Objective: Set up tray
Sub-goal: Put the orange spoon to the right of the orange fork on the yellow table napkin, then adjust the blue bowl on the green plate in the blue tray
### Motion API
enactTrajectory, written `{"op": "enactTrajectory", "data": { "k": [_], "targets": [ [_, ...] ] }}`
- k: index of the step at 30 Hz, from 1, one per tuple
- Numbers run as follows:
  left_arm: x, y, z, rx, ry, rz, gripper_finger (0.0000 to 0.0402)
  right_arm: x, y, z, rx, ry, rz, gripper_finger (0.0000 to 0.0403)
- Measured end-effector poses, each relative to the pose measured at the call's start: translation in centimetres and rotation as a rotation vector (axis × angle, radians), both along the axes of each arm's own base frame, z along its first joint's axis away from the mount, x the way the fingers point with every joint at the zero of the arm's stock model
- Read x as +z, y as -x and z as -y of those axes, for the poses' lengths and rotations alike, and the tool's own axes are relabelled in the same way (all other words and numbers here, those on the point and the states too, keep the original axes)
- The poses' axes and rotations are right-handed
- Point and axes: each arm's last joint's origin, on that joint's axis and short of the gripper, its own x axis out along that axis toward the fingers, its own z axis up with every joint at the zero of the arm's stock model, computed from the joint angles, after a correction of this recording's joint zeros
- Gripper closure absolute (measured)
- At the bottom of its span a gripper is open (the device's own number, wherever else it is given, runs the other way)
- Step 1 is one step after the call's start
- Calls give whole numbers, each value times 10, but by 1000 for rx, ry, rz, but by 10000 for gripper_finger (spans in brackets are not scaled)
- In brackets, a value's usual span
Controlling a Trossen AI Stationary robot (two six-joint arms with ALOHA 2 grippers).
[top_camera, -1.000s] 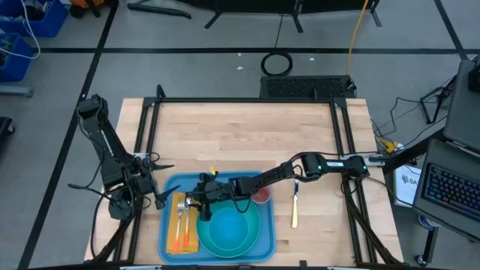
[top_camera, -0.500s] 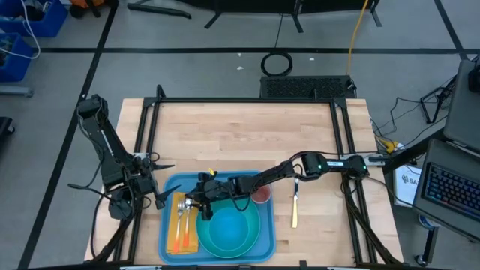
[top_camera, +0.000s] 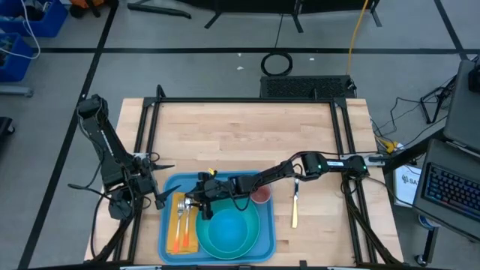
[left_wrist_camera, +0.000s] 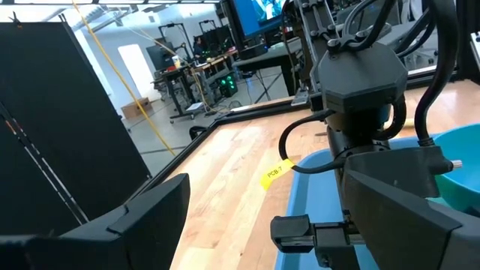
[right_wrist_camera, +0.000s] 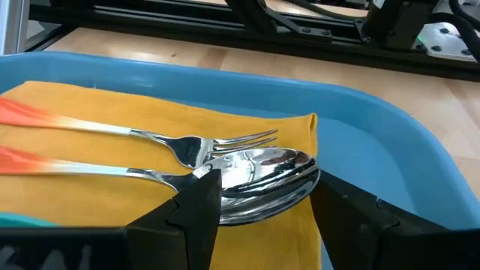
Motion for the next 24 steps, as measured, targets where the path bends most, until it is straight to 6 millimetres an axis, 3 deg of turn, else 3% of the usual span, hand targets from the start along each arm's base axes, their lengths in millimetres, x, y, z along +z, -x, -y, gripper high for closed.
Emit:
{"op": "enactTrajectory", "data": {
  "k": [24],
  "targets": [
    [0,0,0,-8,3,-5,50,5,-2,0,-8,-12,55,211]
  ]
}}
